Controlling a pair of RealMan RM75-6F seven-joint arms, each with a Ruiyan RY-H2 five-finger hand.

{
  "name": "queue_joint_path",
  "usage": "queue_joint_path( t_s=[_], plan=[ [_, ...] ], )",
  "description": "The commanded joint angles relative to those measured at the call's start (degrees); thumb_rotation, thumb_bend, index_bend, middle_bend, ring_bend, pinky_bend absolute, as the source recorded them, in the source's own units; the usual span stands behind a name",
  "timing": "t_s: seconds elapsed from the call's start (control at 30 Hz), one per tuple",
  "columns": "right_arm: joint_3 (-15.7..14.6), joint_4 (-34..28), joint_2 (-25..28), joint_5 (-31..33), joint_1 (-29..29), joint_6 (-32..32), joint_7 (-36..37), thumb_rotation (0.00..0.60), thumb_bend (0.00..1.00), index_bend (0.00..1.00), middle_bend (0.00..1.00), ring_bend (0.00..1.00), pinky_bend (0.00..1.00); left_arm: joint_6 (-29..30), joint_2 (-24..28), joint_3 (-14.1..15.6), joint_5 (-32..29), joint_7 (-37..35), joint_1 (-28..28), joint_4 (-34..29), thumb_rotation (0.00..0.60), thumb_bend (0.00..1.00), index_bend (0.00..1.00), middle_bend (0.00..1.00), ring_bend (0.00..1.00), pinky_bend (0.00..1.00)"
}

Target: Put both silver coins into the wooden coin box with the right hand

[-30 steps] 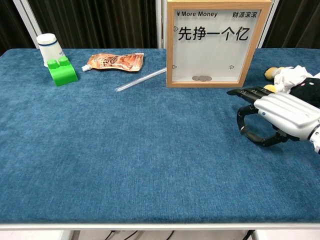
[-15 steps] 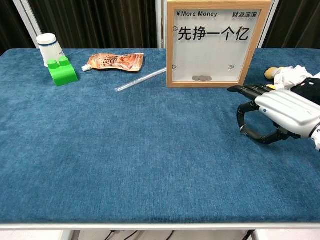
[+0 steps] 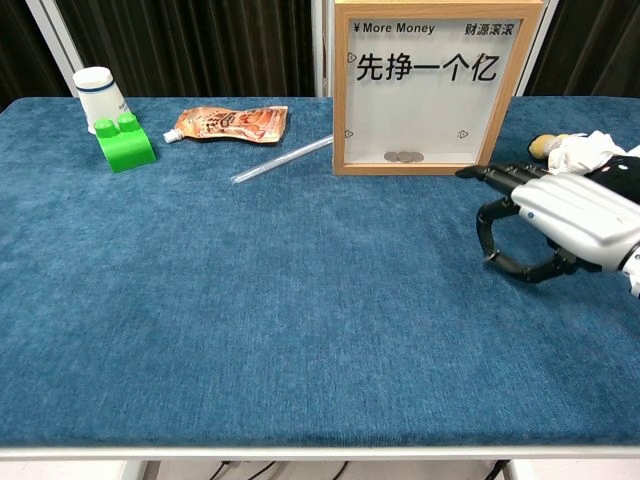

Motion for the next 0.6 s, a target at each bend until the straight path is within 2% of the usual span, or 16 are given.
queue_joint_path(
  t_s=[0.03, 0.23, 0.33, 0.43, 0.6],
  plan=[
    [0.9, -2.1, 1.4, -0.5, 0.1, 2.0, 0.2, 0.600, 0.37, 0.64, 0.05, 0.00, 0.00, 0.0, 0.0, 0.0, 0.0, 0.1, 0.0, -0.1, 0.600, 0.04, 0.04, 0.00, 0.00, 0.00],
    [4.0, -11.2, 6.8, -1.4, 0.6, 7.0, -0.4, 0.600, 0.37, 0.65, 0.06, 0.00, 0.00, 0.1, 0.1, 0.0, 0.1, 0.3, 0.0, -0.4, 0.600, 0.04, 0.04, 0.00, 0.00, 0.00],
    [7.7, -17.6, 10.8, -1.8, 1.8, 9.8, -3.1, 0.600, 0.37, 0.67, 0.07, 0.00, 0.00, 0.5, 0.1, 0.0, 0.3, 0.4, 0.0, -0.6, 0.600, 0.04, 0.04, 0.00, 0.00, 0.00],
    [12.1, -22.8, 13.6, 0.7, 3.5, 9.0, -7.1, 0.600, 0.37, 0.67, 0.08, 0.00, 0.00, 0.7, 0.2, 0.1, 0.6, 0.5, 0.1, -0.9, 0.600, 0.04, 0.04, 0.00, 0.00, 0.00],
    [19.3, -29.4, 17.4, 8.2, 7.5, 3.2, -12.4, 0.600, 0.37, 0.68, 0.08, 0.00, 0.00, 0.9, 0.6, 0.3, 0.9, 0.8, 0.1, -1.6, 0.600, 0.04, 0.04, 0.00, 0.00, 0.00]
  ],
)
